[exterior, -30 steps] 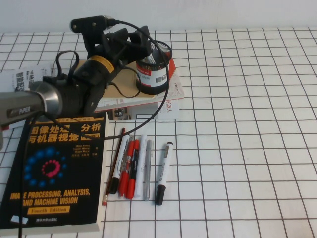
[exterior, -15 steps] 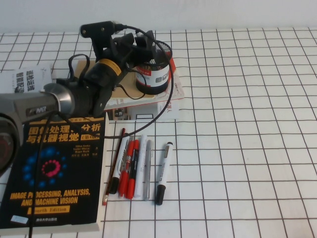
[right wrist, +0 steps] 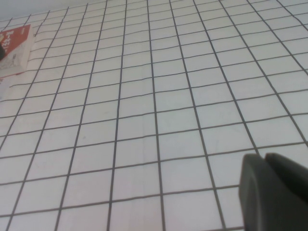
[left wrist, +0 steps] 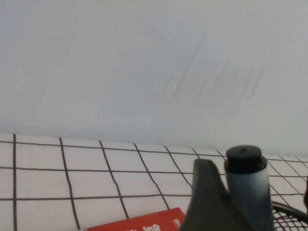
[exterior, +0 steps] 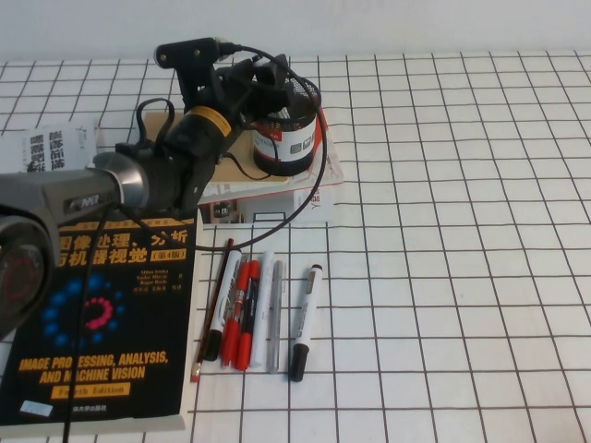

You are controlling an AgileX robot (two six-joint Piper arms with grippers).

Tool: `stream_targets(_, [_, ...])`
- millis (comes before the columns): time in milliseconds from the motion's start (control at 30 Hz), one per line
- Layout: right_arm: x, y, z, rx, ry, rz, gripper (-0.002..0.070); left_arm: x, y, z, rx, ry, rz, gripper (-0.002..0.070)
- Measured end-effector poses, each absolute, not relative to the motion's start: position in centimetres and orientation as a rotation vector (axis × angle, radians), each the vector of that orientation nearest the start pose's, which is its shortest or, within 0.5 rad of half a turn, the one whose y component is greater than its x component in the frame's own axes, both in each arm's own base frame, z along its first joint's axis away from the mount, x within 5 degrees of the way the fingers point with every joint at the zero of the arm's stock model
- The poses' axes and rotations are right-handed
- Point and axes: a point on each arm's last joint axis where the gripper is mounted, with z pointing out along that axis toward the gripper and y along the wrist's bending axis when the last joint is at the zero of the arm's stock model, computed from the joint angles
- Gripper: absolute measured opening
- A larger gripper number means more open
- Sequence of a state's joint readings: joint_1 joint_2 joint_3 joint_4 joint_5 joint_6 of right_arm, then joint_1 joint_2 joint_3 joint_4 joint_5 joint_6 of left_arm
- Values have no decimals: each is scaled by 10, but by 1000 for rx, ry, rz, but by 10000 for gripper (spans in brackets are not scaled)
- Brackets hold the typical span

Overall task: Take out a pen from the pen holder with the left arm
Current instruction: 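Take a marker out of the pen holder and lay it on the table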

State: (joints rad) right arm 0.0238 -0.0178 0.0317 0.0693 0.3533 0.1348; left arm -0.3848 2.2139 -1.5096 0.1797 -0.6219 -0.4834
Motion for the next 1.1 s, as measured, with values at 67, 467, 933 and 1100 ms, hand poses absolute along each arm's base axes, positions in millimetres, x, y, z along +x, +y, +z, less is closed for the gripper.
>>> stream_targets(67, [53, 3, 172, 146, 1848, 178, -17, 467, -199, 197, 122, 1615, -642, 340])
stream_targets(467, [53, 3, 172, 146, 1848, 178, -16, 468, -200, 199, 120, 1597, -650, 127])
stream_targets(933, [53, 3, 172, 146, 1848, 178, -16, 469, -188, 211, 165, 1651, -583, 119])
stream_targets(1100, [53, 3, 172, 146, 1848, 178, -16, 468, -184, 221, 189, 1639, -574, 118])
